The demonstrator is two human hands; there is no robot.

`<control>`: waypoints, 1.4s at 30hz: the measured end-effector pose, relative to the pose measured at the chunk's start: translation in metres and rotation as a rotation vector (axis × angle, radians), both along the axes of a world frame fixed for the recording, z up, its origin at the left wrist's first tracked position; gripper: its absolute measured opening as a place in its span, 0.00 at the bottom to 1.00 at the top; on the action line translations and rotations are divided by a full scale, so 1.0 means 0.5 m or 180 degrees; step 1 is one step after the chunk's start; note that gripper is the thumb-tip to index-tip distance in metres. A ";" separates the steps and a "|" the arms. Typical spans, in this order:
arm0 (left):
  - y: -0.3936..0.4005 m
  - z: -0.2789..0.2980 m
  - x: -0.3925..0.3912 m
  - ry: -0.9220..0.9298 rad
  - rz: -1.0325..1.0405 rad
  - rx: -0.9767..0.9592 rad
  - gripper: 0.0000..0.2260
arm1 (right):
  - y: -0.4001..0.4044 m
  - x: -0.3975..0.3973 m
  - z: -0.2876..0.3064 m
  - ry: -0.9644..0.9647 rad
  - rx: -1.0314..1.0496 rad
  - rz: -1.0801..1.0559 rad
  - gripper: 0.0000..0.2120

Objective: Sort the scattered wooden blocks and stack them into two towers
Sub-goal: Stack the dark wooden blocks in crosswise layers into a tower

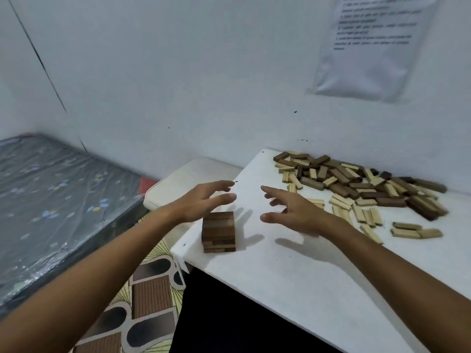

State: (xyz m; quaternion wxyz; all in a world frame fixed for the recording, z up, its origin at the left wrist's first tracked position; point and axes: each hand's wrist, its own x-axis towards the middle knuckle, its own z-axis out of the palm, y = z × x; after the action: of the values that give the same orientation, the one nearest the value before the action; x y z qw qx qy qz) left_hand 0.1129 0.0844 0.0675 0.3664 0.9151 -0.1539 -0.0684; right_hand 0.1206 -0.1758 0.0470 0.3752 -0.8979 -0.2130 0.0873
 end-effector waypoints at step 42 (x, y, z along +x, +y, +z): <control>-0.547 -0.137 0.359 -0.1426 -0.0133 0.0906 0.11 | -0.353 0.250 -0.127 -0.1368 -0.1989 -0.1515 0.20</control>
State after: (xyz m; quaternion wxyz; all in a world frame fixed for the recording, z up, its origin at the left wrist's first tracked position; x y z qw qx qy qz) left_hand 0.2925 -0.1888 -0.0011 0.1893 0.9463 -0.2389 0.1073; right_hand 0.2454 -0.3524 -0.0166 0.0428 -0.9899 -0.0369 -0.1298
